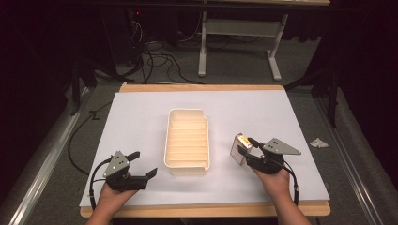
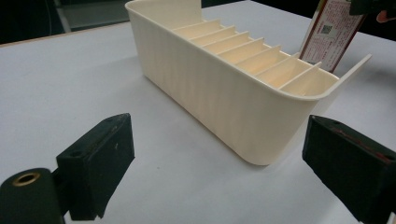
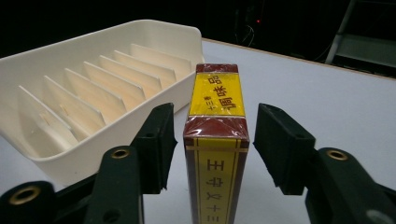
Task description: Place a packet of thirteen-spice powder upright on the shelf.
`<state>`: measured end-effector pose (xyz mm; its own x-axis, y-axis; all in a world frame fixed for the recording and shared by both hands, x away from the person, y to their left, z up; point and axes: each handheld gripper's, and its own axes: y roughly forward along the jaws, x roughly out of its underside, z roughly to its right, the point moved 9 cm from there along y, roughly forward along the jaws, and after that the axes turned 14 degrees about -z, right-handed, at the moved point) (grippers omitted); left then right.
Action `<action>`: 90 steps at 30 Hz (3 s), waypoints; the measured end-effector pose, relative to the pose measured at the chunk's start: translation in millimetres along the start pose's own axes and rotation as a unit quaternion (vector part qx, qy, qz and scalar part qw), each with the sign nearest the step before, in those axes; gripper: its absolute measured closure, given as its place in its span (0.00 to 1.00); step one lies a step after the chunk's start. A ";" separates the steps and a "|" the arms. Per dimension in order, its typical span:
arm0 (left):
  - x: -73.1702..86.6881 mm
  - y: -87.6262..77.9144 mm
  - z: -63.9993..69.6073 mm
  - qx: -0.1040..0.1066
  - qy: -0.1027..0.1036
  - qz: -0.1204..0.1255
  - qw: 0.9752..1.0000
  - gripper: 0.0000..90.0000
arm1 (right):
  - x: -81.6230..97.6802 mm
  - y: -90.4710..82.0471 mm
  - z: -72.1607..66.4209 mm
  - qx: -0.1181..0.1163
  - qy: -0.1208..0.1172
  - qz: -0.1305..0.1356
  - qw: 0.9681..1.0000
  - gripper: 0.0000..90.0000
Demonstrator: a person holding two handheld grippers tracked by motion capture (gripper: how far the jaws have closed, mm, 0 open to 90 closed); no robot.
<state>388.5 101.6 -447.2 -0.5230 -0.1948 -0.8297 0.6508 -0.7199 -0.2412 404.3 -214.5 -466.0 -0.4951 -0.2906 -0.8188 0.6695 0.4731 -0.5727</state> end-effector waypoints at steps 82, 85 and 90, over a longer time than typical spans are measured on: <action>2.9 0.8 1.6 0.005 0.009 -0.010 1.000 0.12 | -51.0 -2.4 8.6 -0.006 -0.014 0.023 1.000 0.76; 3.4 1.3 1.9 0.005 0.010 -0.011 1.000 0.12 | -58.9 -0.7 5.6 -0.010 -0.022 0.030 0.999 0.76; 3.7 1.7 1.5 0.005 0.010 -0.012 1.000 0.12 | -75.1 5.0 -2.9 -0.023 -0.036 0.046 0.998 0.76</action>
<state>386.8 98.7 -450.0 -0.5269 -0.1648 -0.8338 0.6336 -0.7300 -0.2561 443.2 -188.0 -407.2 -0.3904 -0.3032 -0.8693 0.6829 0.5378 -0.4943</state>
